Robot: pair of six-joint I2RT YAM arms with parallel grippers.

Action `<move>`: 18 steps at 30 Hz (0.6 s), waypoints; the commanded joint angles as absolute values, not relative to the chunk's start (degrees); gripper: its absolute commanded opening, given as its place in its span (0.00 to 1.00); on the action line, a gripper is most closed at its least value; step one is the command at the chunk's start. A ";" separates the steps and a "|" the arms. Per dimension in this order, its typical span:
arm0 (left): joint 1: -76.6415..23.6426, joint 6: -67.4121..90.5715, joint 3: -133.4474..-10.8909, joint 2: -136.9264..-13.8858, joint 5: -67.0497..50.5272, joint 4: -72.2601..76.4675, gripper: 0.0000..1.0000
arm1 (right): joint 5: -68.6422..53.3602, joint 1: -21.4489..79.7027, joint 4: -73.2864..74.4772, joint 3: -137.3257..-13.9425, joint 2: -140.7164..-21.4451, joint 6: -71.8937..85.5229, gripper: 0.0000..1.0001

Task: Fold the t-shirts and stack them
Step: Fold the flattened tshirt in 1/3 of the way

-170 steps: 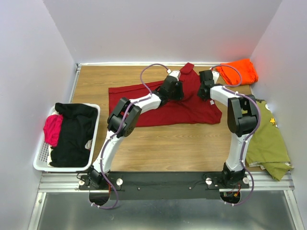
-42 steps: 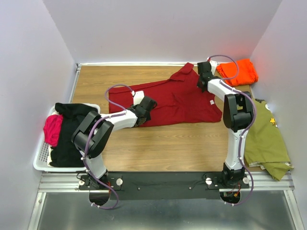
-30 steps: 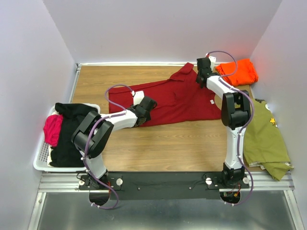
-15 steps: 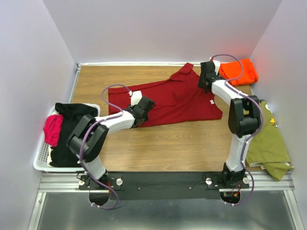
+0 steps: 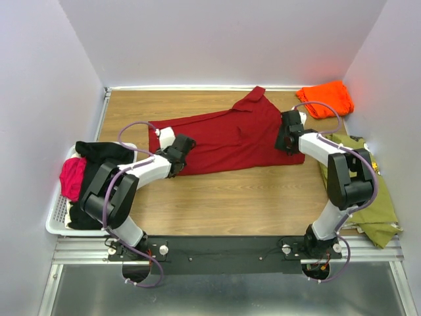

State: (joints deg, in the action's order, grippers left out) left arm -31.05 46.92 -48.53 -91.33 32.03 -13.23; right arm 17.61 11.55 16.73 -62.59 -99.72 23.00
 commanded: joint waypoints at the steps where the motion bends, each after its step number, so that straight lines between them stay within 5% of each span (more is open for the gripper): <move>1: -27.69 47.81 -46.67 -92.46 30.33 -11.16 0.48 | 15.29 11.43 16.53 -59.34 -99.67 25.40 0.56; 18: -26.89 51.85 -43.68 -92.99 21.71 -19.77 0.38 | 16.70 10.90 27.86 -46.94 -95.63 34.36 0.56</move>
State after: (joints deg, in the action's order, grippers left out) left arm -26.83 48.64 -47.16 -92.66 28.42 -13.85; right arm 17.50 11.49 15.31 -52.27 -96.03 31.03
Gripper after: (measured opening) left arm 0.386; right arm 0.557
